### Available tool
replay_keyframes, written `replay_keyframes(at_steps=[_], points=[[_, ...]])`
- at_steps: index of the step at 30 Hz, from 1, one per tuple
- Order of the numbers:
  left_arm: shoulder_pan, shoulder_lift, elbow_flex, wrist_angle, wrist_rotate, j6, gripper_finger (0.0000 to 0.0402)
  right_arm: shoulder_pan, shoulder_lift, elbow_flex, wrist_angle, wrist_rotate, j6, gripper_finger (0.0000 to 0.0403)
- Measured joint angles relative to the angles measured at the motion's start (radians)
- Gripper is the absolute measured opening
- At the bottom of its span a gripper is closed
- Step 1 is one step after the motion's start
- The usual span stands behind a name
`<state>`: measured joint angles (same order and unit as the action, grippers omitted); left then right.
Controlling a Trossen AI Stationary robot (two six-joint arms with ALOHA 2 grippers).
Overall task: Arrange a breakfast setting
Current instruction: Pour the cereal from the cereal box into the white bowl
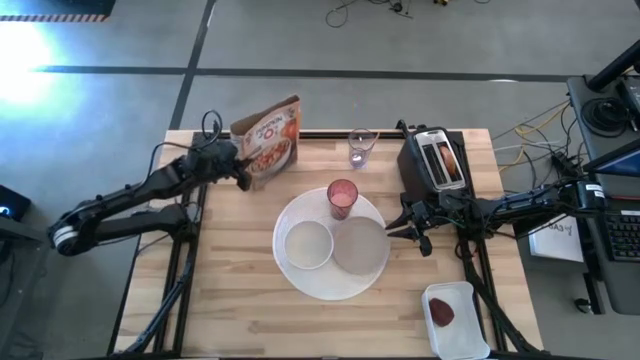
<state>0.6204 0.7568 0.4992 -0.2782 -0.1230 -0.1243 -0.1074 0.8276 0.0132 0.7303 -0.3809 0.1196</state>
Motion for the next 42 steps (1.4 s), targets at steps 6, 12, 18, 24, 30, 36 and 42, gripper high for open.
replay_keyframes(at_steps=[6, 12, 18, 24, 30, 36, 42], points=[[-0.025, -0.008, 0.036, -0.122, -0.032, -0.097, 0.0027, 0.0, 0.0, 0.0, 0.0, 0.0, 0.0, 0.0079], [-0.058, -0.033, 0.045, -0.189, -0.032, -0.105, 0.0022, 0.0, 0.0, 0.0, 0.0, 0.0, 0.0, 0.0086], [-0.084, -0.094, 0.045, -0.235, -0.024, -0.106, 0.0021, 0.0, 0.0, 0.0, 0.0, 0.0, 0.0, 0.008], [-0.087, -0.16, 0.045, -0.302, -0.015, -0.111, 0.0021, 0.0, 0.0, 0.0, 0.0, 0.0, 0.0, 0.0075], [-0.104, -0.208, 0.044, -0.31, 0.05, -0.109, 0.0021, 0.0, 0.0, 0.0, 0.0, 0.0, 0.0, 0.0081], [-0.134, -0.215, 0.101, -0.32, 0.065, -0.098, 0.0021, 0.0, 0.0, 0.0, 0.0, 0.0, 0.0, 0.0086], [-0.162, -0.208, 0.211, -0.432, 0.065, -0.054, 0.0021, 0.0, 0.0, 0.0, 0.0, 0.0, 0.0, 0.0081]])
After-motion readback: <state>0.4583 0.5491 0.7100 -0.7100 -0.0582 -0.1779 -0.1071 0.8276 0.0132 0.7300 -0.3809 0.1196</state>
